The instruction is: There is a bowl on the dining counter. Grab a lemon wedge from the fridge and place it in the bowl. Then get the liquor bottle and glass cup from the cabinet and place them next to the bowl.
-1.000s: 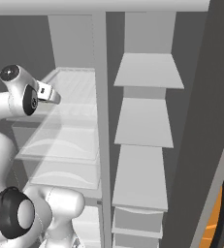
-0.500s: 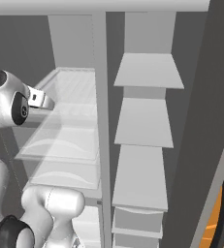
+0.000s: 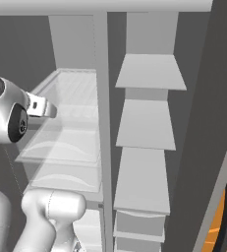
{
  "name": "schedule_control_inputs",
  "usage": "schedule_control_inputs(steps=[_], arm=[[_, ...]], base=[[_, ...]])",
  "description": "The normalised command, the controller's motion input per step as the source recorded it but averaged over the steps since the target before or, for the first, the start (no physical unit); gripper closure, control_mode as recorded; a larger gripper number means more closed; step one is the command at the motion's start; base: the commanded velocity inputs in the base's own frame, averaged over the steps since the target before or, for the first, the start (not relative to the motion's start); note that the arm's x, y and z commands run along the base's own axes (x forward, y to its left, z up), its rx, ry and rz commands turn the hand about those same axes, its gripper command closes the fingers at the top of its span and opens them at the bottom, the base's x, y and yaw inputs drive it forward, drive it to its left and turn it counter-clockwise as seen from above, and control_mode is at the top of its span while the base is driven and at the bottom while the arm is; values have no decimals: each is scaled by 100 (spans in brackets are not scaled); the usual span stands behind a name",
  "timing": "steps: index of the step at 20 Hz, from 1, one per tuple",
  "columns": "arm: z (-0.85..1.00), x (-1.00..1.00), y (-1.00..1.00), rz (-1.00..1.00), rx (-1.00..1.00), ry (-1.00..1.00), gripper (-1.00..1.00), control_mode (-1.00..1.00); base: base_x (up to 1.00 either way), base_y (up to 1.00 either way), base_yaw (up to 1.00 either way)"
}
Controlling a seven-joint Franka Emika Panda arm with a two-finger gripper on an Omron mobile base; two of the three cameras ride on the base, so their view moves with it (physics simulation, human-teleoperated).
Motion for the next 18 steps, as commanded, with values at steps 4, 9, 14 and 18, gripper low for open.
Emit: schedule_control_inputs(steps=[4, 9, 14, 18], arm=[[18, -85, -37, 8, 1, -9, 100, -100], [4, -94, -12, 4, 0, -12, 100, -100], [2, -55, -2, 0, 0, -6, 100, 100], [0, 0, 0, 0, 0, 0, 100, 100]], base=[[0, 0, 0], [0, 0, 0], [-38, -5, 0], [-100, -22, 0]])
